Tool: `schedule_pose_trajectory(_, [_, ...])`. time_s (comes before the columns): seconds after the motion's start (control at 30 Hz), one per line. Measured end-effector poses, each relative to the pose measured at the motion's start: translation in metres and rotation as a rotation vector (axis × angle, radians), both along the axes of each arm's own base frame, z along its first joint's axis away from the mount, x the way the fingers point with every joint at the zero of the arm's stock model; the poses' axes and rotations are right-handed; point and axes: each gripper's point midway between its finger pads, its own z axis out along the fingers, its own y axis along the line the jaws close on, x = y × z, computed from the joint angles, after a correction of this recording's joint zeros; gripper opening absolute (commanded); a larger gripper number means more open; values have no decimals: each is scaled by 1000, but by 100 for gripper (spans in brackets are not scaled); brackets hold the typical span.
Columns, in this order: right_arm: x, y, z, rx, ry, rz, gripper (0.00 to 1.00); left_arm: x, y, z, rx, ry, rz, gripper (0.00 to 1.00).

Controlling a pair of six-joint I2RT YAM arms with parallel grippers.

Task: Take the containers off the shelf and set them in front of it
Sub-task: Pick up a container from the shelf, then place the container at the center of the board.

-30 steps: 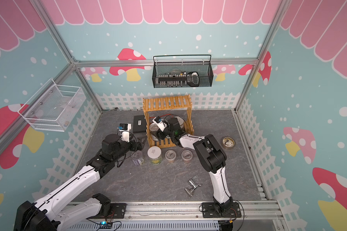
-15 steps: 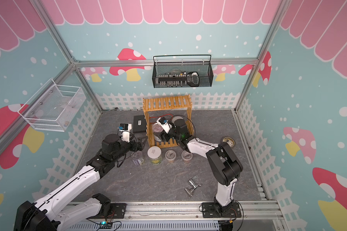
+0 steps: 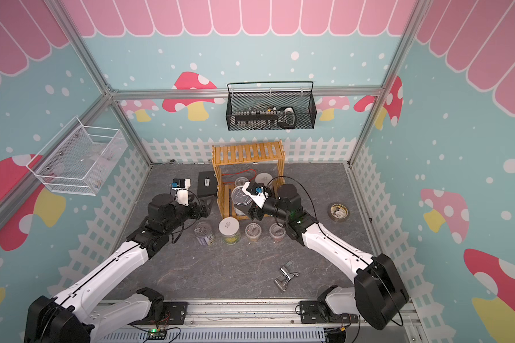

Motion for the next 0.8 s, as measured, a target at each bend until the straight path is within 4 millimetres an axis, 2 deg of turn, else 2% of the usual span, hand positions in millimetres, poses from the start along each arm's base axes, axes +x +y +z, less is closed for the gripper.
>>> schedule_pose_trajectory(0.07, [-25, 8, 6, 11, -7, 60, 61, 4, 1, -1, 2, 4, 2, 99])
schedule_pose_trajectory(0.13, [-51, 18, 2, 16, 8, 129, 60, 7, 2, -1, 1, 10, 3, 99])
schedule_pose_trajectory(0.3, [-100, 48, -38, -23, 122, 270, 60, 15, -2, 2, 2, 14, -14, 99])
schedule_pose_trajectory(0.4, [-116, 69, -64, -48, 180, 325, 59, 18, -5, 6, 2, 6, -27, 99])
schedule_pose_trajectory(0.67, [-138, 119, -141, -138, 302, 388, 58, 18, -9, 11, 1, -4, -51, 99])
schedule_pose_trajectory(0.8, [-142, 137, -163, -169, 318, 392, 58, 18, -8, 11, 2, -5, -52, 99])
